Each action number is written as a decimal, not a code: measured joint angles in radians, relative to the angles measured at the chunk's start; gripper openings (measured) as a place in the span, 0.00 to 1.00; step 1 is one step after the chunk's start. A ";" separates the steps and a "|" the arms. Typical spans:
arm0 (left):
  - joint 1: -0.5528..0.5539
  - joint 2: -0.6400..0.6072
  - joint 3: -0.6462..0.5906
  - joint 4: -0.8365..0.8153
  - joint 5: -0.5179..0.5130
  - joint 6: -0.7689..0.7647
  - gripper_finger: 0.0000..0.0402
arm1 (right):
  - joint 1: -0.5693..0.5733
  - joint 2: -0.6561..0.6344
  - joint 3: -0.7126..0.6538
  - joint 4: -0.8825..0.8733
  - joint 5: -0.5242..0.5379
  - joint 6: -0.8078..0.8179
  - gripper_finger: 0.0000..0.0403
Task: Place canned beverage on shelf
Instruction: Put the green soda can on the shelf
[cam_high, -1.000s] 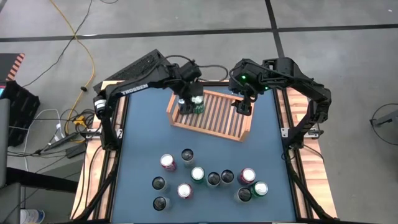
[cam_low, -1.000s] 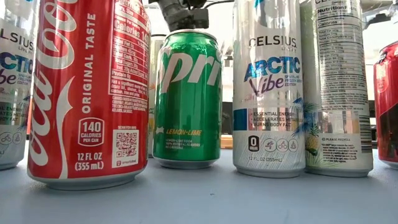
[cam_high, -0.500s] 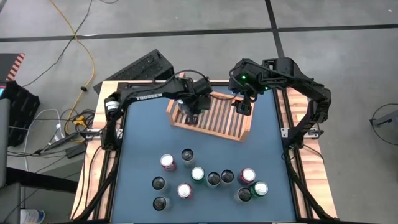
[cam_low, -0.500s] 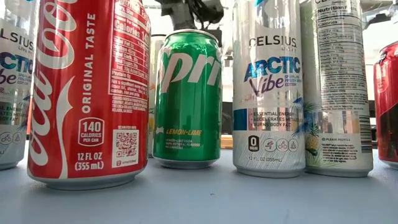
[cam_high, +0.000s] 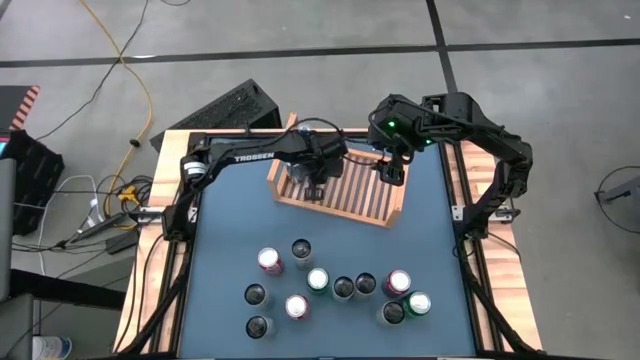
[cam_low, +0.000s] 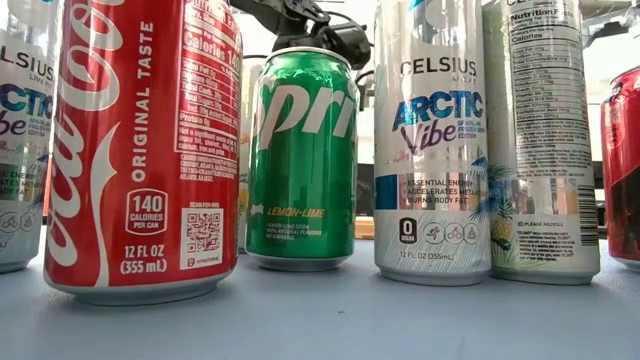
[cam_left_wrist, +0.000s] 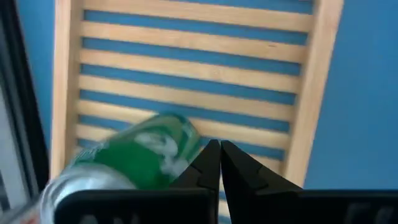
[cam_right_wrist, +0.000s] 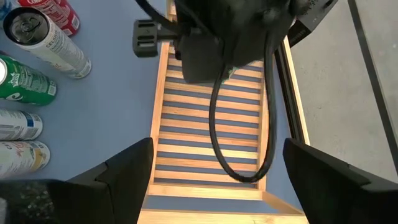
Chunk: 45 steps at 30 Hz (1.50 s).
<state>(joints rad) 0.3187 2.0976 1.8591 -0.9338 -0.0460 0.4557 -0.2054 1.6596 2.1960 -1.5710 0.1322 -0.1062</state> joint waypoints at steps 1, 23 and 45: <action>0.001 0.004 -0.001 -0.007 0.001 0.001 0.00 | 0.000 0.000 0.000 0.000 0.000 0.000 0.85; 0.056 0.033 -0.001 0.022 -0.082 0.030 0.00 | 0.000 0.000 0.000 0.000 0.000 -0.019 0.85; 0.128 0.032 -0.001 0.080 -0.145 0.049 0.00 | 0.000 0.000 0.000 0.000 0.000 -0.026 0.85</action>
<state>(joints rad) 0.4469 2.1296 1.8584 -0.8542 -0.1914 0.5048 -0.2053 1.6596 2.1960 -1.5711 0.1320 -0.1322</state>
